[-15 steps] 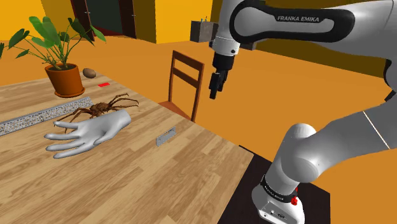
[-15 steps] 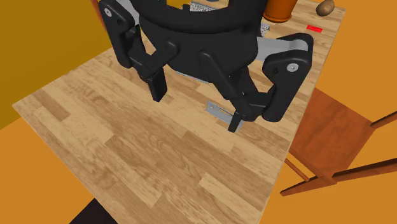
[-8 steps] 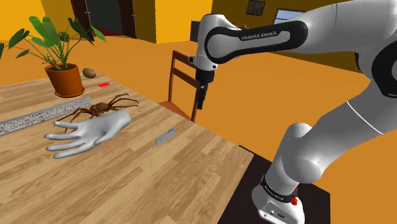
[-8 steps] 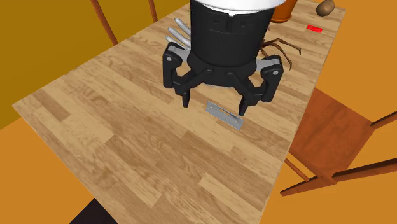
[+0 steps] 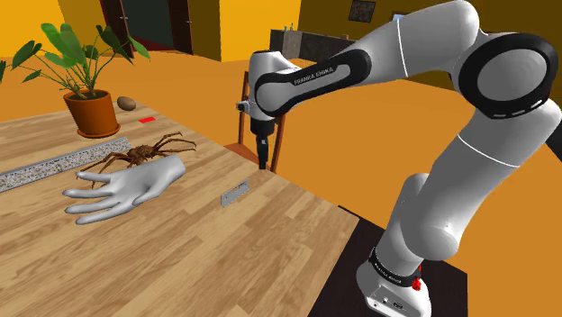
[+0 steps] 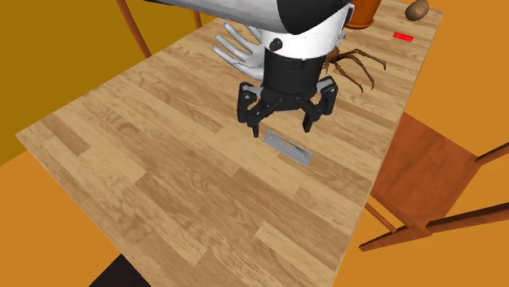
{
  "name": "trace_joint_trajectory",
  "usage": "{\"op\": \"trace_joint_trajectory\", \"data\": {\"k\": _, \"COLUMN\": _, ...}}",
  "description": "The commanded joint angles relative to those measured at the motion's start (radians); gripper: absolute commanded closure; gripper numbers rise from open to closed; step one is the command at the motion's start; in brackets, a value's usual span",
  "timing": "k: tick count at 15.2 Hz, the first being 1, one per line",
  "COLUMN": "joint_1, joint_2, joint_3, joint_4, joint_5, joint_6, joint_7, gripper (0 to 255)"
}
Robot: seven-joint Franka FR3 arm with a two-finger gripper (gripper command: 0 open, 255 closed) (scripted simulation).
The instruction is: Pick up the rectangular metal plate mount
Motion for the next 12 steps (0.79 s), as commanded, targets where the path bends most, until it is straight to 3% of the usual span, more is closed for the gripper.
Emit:
{"op": "trace_joint_trajectory", "data": {"k": 1, "joint_1": 0.011, "joint_2": 0.067, "joint_3": 0.002, "joint_4": 0.024, "joint_5": -0.003, "joint_6": 0.039, "joint_7": -0.063, "gripper": 0}}
{"op": "trace_joint_trajectory", "data": {"k": 12, "joint_1": 0.060, "joint_2": 0.440, "joint_3": 0.061, "joint_4": 0.207, "joint_5": -0.046, "joint_6": 0.214, "joint_7": -0.329, "gripper": 0}}
